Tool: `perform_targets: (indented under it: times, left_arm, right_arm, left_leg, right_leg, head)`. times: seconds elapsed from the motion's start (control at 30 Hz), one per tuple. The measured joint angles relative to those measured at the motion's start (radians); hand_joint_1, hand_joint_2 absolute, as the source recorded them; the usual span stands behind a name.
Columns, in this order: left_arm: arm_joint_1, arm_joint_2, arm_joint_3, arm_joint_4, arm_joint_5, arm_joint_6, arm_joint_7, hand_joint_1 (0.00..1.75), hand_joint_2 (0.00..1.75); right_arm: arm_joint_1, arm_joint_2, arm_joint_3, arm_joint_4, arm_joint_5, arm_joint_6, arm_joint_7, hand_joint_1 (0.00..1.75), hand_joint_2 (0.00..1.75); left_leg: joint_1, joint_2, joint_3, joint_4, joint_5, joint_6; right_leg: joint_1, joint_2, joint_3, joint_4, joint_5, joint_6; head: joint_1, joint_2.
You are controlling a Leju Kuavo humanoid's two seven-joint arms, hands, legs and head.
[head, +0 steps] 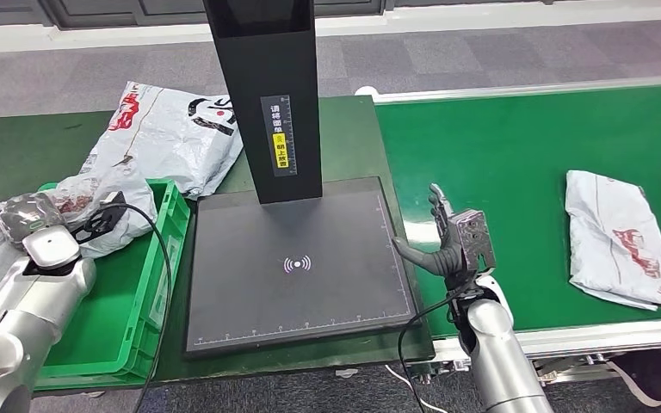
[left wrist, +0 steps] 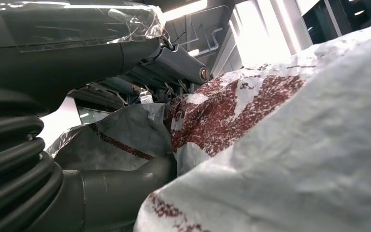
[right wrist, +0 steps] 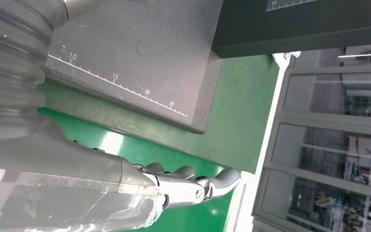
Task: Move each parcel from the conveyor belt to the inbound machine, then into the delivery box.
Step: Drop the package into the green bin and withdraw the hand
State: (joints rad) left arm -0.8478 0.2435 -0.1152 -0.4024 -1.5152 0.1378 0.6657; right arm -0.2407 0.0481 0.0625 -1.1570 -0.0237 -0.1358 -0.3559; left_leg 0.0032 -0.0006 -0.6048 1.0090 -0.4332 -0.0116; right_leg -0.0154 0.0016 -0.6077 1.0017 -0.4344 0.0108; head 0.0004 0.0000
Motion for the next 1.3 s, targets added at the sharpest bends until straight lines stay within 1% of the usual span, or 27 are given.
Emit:
perform_targets:
  times: [0.6, 0.73, 0.77, 0.87, 0.9, 1.03, 1.07, 1.1, 1.17, 1.2, 1.3]
  left_arm:
    - [-0.003, 0.001, 0.0, 0.005, 0.0, 0.0, 0.0, 1.08, 1.75]
    - [-0.003, 0.001, 0.0, 0.005, 0.001, 0.006, -0.005, 0.0, 1.75]
    - [0.001, -0.001, 0.001, -0.004, 0.003, 0.028, -0.025, 0.0, 1.75]
    - [0.026, -0.013, 0.006, -0.057, 0.01, 0.136, -0.124, 0.0, 1.75]
    - [0.03, -0.015, 0.008, -0.066, 0.01, 0.152, -0.138, 0.0, 1.75]
    - [0.031, -0.015, 0.008, -0.07, 0.01, 0.162, -0.145, 0.0, 1.75]
    - [0.034, -0.023, 0.015, -0.092, 0.008, 0.251, -0.179, 0.0, 1.75]
    - [0.037, -0.036, 0.025, -0.124, 0.005, 0.371, -0.212, 0.0, 1.75]
    - [0.045, -0.07, 0.055, -0.208, 0.0, 0.573, -0.277, 0.0, 1.75]
    - [0.048, -0.08, 0.067, -0.236, 0.0, 0.589, -0.28, 0.0, 1.75]
    - [0.056, -0.087, 0.085, -0.268, 0.0, 0.57, -0.284, 0.0, 1.75]
  right_arm:
    - [0.003, 0.005, -0.011, -0.003, 0.0, 0.0, 0.0, 0.0, 1.75]
    - [0.003, 0.005, -0.012, -0.003, 0.0, 0.0, 0.0, 0.0, 1.75]
    - [0.002, 0.005, -0.012, -0.003, 0.001, 0.0, 0.0, 0.0, 1.75]
    - [0.0, 0.005, -0.012, -0.002, 0.003, -0.002, 0.001, 0.0, 1.75]
    - [-0.001, 0.005, -0.012, -0.002, 0.003, -0.002, 0.002, 0.0, 1.75]
    - [-0.001, 0.005, -0.012, -0.002, 0.003, -0.002, 0.001, 0.0, 1.75]
    - [-0.006, 0.005, -0.012, 0.002, 0.002, -0.004, 0.001, 0.0, 1.75]
    - [-0.016, 0.005, -0.012, 0.007, 0.001, -0.007, 0.0, 0.0, 1.75]
    - [-0.042, 0.004, -0.011, 0.026, -0.002, -0.013, -0.003, 0.0, 1.75]
    - [-0.051, 0.004, -0.011, 0.035, -0.002, -0.014, -0.004, 0.0, 1.75]
    - [-0.057, 0.004, -0.01, 0.047, -0.003, -0.015, -0.005, 0.0, 1.75]
  left_leg:
    - [0.0, 0.0, 0.0, 0.0, 0.0, 0.0]
    - [0.0, 0.0, 0.0, 0.0, 0.0, 0.0]
    - [0.0, 0.0, 0.0, 0.0, 0.0, 0.0]
    - [0.0, 0.0, 0.0, 0.0, 0.0, 0.0]
    - [0.0, 0.0, 0.0, 0.0, 0.0, 0.0]
    - [0.0, 0.0, 0.0, 0.0, 0.0, 0.0]
    - [0.0, -0.001, -0.001, 0.0, 0.0, 0.0]
    - [0.0, -0.002, -0.002, 0.001, 0.001, 0.0]
    - [0.0, -0.004, -0.002, 0.001, 0.001, 0.0]
    - [0.0, -0.003, -0.002, 0.001, 0.001, 0.0]
    - [0.0, -0.002, -0.002, 0.001, 0.001, -0.001]
  right_leg:
    - [0.0, 0.0, 0.0, 0.0, 0.0, 0.0]
    - [0.0, 0.0, 0.0, 0.0, 0.0, 0.0]
    - [0.0, 0.0, 0.0, 0.0, 0.0, 0.0]
    - [0.0, 0.0, -0.001, 0.0, 0.0, 0.0]
    - [0.0, 0.0, -0.001, 0.0, 0.0, 0.0]
    - [0.0, 0.0, -0.001, 0.0, 0.0, 0.0]
    - [0.0, -0.002, -0.001, 0.0, 0.0, 0.0]
    - [0.0, -0.003, -0.001, 0.0, 0.0, 0.0]
    - [0.0, -0.004, 0.0, 0.0, 0.0, 0.0]
    - [0.0, -0.003, 0.0, 0.0, 0.001, 0.0]
    - [0.001, -0.002, 0.0, 0.0, 0.001, 0.0]
  head:
    - [0.0, 0.0]
    - [0.0, 0.0]
    - [0.0, 0.0]
    - [0.0, 0.0]
    - [0.0, 0.0]
    - [0.0, 0.0]
    - [0.0, 0.0]
    - [0.0, 0.0]
    - [0.0, 0.0]
    - [0.0, 0.0]
    - [0.0, 0.0]
